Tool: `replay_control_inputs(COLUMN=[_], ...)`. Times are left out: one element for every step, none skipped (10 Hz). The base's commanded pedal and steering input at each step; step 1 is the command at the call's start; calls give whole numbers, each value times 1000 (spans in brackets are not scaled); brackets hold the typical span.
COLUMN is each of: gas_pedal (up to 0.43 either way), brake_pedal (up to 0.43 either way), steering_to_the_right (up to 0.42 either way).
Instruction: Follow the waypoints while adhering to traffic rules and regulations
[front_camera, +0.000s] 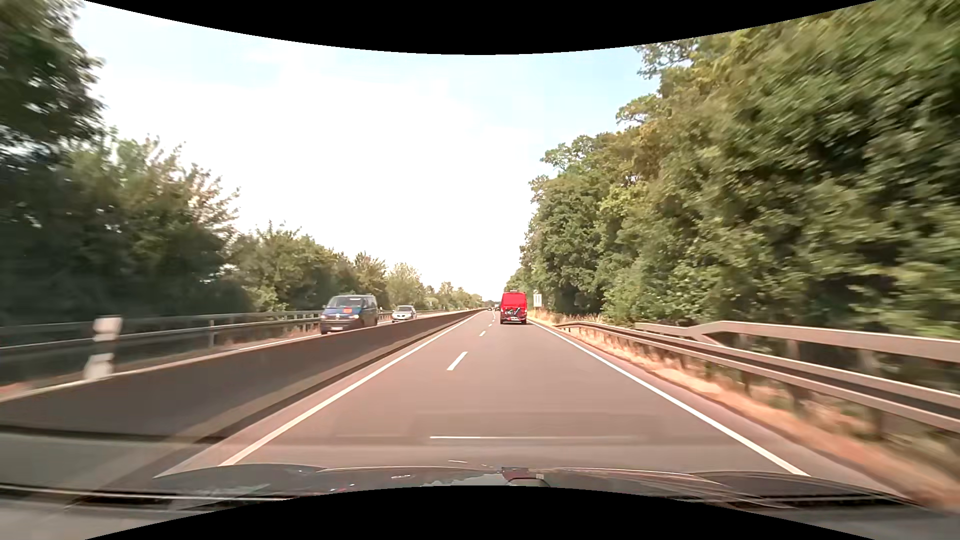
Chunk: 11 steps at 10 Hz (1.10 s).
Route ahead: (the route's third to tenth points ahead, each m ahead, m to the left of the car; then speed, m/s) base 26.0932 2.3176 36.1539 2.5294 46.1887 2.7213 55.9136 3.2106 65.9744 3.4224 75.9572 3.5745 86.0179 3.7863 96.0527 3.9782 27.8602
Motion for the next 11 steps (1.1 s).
replay_control_inputs(gas_pedal=[449, 449, 449, 441, 441, 441, 441, 441, 441, 441, 441], brake_pedal=[0, 0, 0, 0, 0, 0, 0, 0, 0, 0, 0], steering_to_the_right=[-2, -2, -2, -2, -2, -3, -4, -5, -5, -5, -5])
